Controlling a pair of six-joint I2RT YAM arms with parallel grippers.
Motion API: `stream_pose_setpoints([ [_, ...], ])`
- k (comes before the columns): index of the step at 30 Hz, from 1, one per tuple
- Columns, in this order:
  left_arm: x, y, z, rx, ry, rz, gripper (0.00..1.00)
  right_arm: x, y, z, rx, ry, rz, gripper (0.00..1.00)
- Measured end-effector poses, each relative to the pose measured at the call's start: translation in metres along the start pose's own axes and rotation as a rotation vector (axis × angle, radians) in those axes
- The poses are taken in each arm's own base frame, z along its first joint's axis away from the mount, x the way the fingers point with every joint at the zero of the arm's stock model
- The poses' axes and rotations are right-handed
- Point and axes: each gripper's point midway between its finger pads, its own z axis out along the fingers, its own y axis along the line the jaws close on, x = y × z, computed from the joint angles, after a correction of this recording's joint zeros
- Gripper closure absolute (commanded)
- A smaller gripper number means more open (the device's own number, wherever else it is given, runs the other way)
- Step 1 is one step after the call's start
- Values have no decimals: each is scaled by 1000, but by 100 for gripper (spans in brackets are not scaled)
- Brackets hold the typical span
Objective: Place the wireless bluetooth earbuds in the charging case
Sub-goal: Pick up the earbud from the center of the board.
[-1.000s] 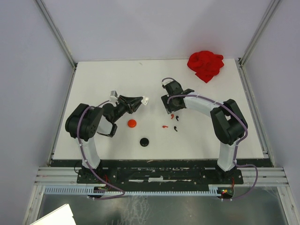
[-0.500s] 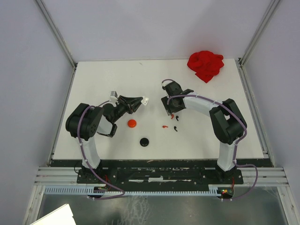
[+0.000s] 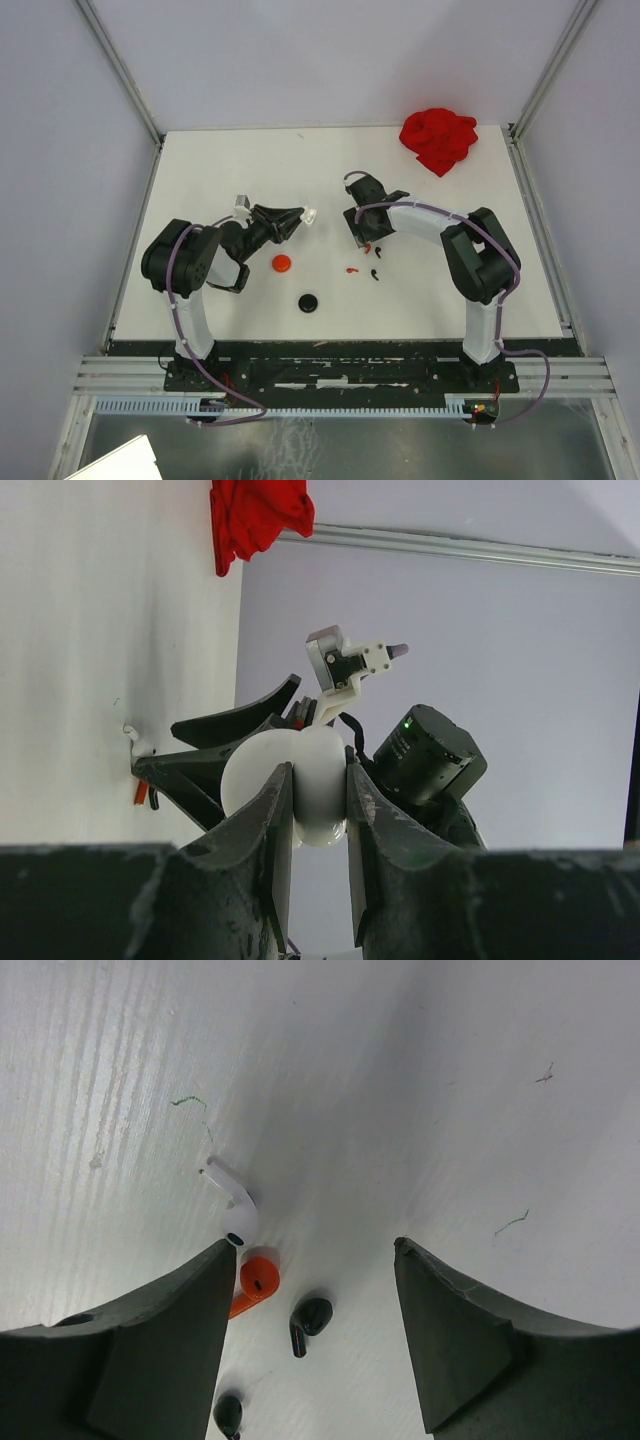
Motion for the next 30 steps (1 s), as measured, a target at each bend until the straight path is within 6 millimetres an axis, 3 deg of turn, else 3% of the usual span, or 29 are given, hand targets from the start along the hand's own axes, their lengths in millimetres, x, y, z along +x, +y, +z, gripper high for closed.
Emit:
stream_pose_setpoints([
  [13,0,-3,0,12,1,7,97,-5,-13,3,39,-18,24,27],
  [30,-1,-4,0,17,0,9,97,-27,-14,14,36,-65,54,27],
])
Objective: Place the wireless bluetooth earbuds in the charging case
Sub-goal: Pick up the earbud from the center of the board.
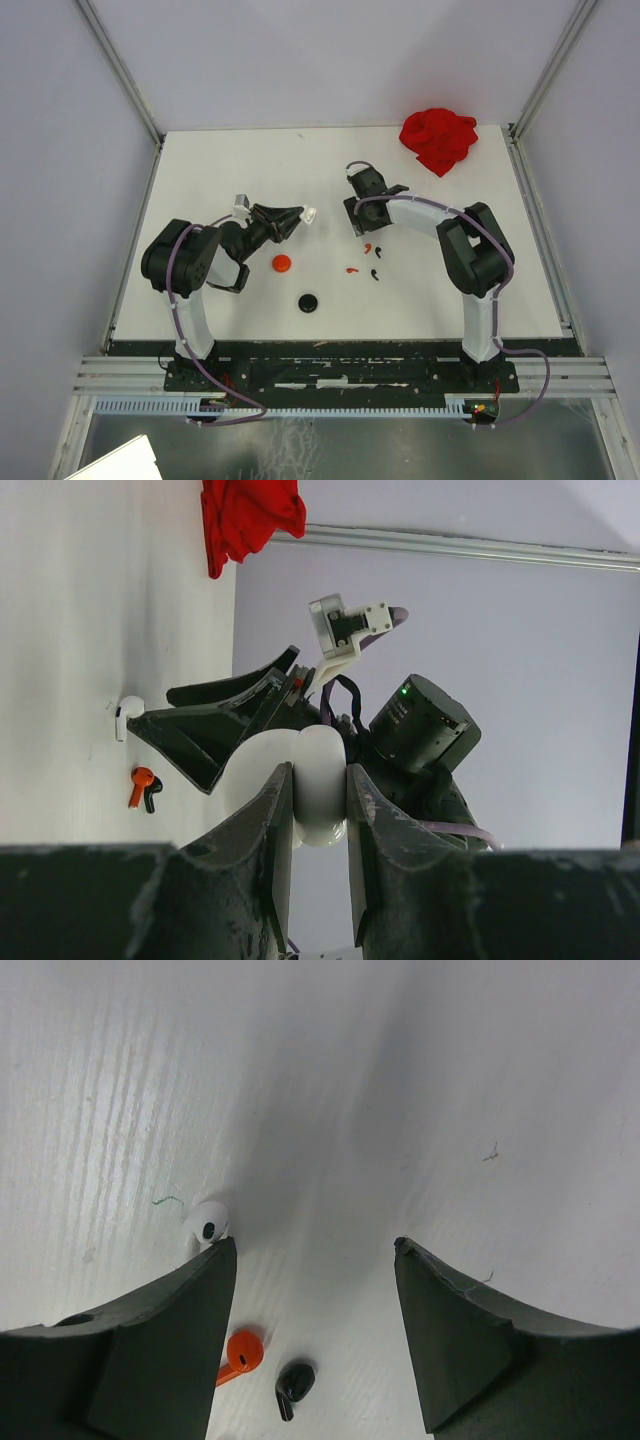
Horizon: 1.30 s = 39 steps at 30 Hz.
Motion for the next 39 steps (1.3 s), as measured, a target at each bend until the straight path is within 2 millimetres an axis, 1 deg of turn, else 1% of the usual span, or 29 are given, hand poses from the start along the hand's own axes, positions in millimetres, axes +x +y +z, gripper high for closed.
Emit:
stream_pose_setpoints([
  [8,-1,0,0,2,-1,1,97,-16,3,8,-3,-19,4,28],
  [14,-2,1,-2,-3,-6,-2,97,-17,-2,7,19,-25,9,29],
  [15,-2,1,-2,-3,-6,-2,97,-17,-3,6,23,-28,10,29],
  [16,-2,2,-2,-4,-7,-2,97,-23,-7,-5,24,-51,17,29],
  [17,-2,2,-2,-4,-7,-2,97,-24,-7,-6,23,-53,18,30],
  [19,-2,2,-2,-4,-7,-2,97,-31,-6,-14,0,-76,19,32],
  [24,-2,3,-2,-8,-8,-4,97,-44,11,-29,-112,-84,2,38],
  [28,-2,4,-3,-11,-7,-6,97,-50,22,-36,-181,-75,-12,40],
  [32,-2,4,-3,-11,-7,-6,97,-46,30,-33,-217,-45,-23,42],
  [39,-2,5,-3,-11,-7,-6,97,-26,38,-15,-237,40,-41,45],
])
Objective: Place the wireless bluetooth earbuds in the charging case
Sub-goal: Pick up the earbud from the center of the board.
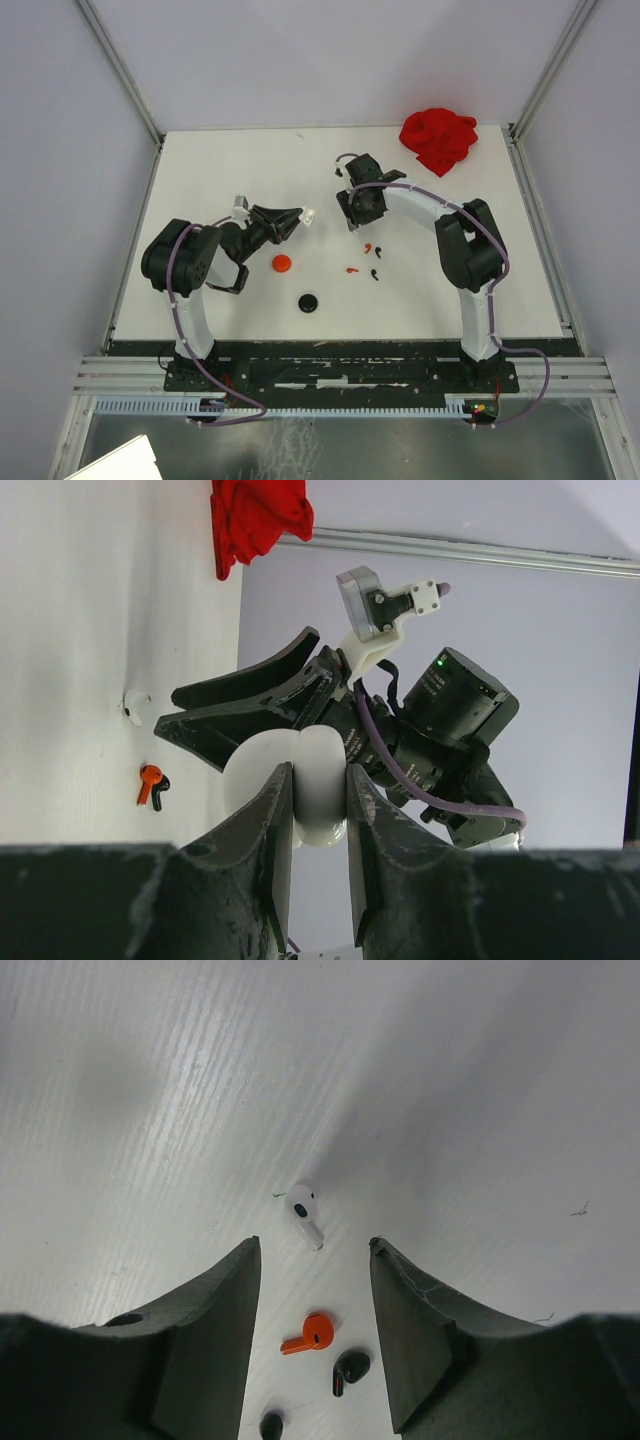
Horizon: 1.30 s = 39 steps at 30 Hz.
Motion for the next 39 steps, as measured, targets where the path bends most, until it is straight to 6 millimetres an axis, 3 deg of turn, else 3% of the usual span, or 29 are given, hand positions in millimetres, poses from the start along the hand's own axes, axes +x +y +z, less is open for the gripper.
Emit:
stream_pose_setpoints([
  [12,0,0,0,0,1,0,97,4,3,16,-9,44,-3,49],
  [32,1,2,-1,-2,12,0,97,6,8,26,-13,73,-13,59],
  [39,1,2,-1,-2,12,0,97,6,8,26,-12,75,-14,68],
])
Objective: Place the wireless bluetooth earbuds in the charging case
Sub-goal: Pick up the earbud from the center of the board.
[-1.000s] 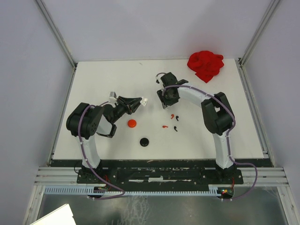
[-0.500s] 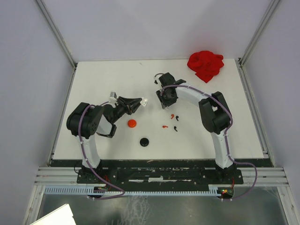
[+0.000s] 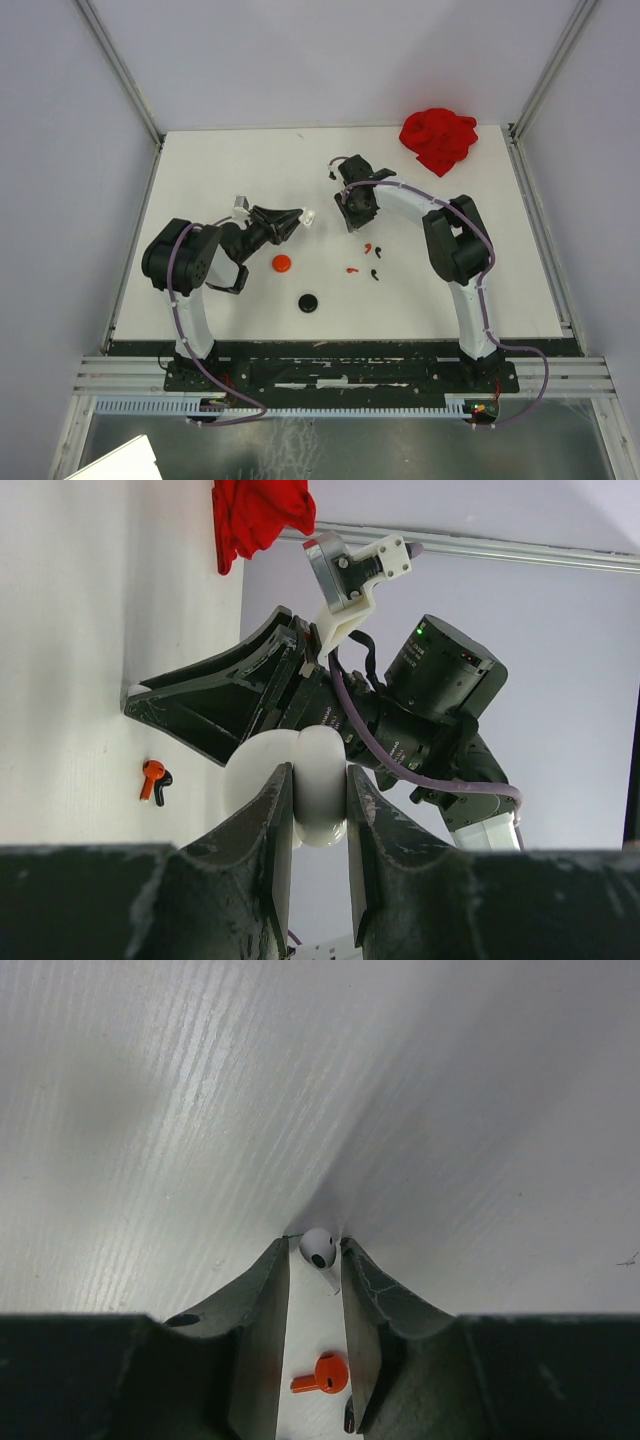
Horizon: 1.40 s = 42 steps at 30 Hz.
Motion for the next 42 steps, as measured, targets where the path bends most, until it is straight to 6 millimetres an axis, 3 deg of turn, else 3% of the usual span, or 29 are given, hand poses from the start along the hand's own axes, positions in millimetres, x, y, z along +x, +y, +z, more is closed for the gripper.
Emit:
stream_pose_setpoints([
  [9,0,0,0,-1,0,-1,97,0,-1,-1,3,6,-7,97],
  [14,0,2,0,-5,0,-3,97,-5,-1,-3,4,-54,-11,99],
  [16,0,4,0,-9,-1,-5,97,-5,-1,-13,1,-96,-12,99],
  [18,0,6,0,-13,-1,-7,97,-11,1,-37,-11,-199,-15,99],
  [28,15,13,9,-19,48,-21,97,-76,29,-153,-162,-787,-58,99],
  [30,20,12,13,-12,65,-31,97,-77,35,-158,-200,-872,-62,99],
  [36,31,6,19,1,111,-53,97,-61,49,-146,-294,-993,-102,99],
  [42,32,3,20,7,124,-57,97,-75,61,-172,-358,-1159,-156,99],
])
